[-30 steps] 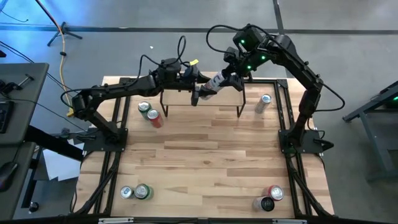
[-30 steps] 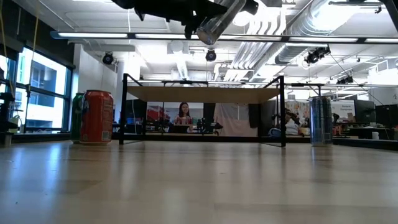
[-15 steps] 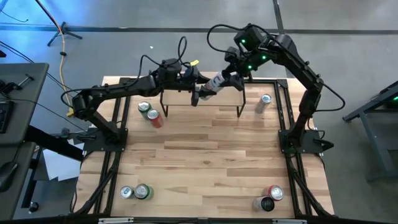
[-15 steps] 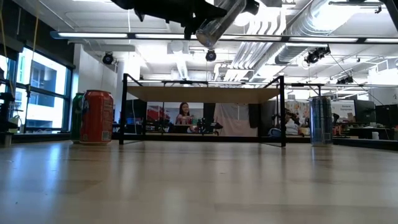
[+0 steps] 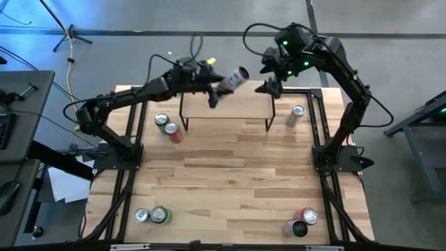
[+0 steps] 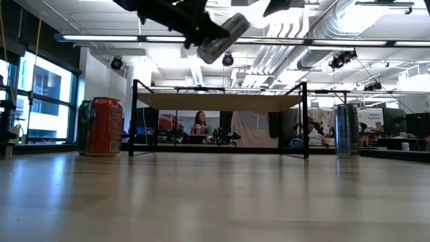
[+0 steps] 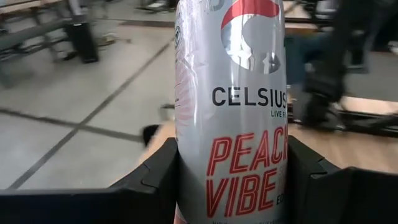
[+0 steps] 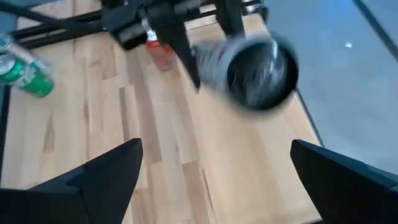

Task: Place canned beverage on shelf
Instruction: Put the top white pink soda can on the shelf

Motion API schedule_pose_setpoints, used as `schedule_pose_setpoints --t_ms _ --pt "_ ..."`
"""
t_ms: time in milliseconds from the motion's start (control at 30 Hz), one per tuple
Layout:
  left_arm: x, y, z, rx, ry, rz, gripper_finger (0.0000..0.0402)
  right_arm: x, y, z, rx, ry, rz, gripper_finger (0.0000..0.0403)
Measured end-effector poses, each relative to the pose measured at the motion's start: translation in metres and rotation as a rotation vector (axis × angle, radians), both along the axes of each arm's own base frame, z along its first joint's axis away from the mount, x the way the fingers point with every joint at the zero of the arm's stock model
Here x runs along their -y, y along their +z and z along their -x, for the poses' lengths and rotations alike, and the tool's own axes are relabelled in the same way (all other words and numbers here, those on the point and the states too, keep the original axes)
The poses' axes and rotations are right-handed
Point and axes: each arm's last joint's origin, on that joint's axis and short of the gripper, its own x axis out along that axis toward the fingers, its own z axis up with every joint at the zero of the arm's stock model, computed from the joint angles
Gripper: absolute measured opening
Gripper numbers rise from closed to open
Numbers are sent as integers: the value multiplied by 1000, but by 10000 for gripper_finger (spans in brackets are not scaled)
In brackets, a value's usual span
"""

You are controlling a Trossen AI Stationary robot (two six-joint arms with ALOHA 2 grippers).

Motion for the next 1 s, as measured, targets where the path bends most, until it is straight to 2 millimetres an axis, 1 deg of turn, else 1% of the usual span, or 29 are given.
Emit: schedule_pose_setpoints --t_ms 133,233,333,400,467,533,633,700,767,833,900,1000 --pt "-12 9 16 44 57 43 155 -1 8 19 7 -71 -2 394" --pt "-18 11 24 81 30 109 155 -4 12 33 -5 -86 -3 394" --pt "-20 2 25 119 -11 179 155 -5 10 46 -9 -100 -5 394" --pt "-18 -6 23 161 -30 207 155 -5 4 54 -4 -117 -11 394" --pt "-15 -15 21 211 -38 236 155 -6 -7 61 23 -144 -37 394" --pt "-12 -22 20 261 -46 269 155 -9 -24 67 79 -159 -69 394" --pt "-6 -24 19 373 -54 292 155 -18 -56 74 204 -194 -100 394" --pt "0 -22 16 433 -41 280 155 -23 -82 74 312 -233 -146 394" --pt "7 -22 13 459 -4 270 155 -27 -102 69 470 -249 -205 394" --pt "15 -22 8 464 22 245 155 -32 -116 61 623 -233 -236 394" --pt "24 -21 3 468 49 206 155 -35 -123 53 756 -219 -228 394" --pt "36 -25 -5 452 82 167 155 -35 -127 37 881 -236 -157 394"
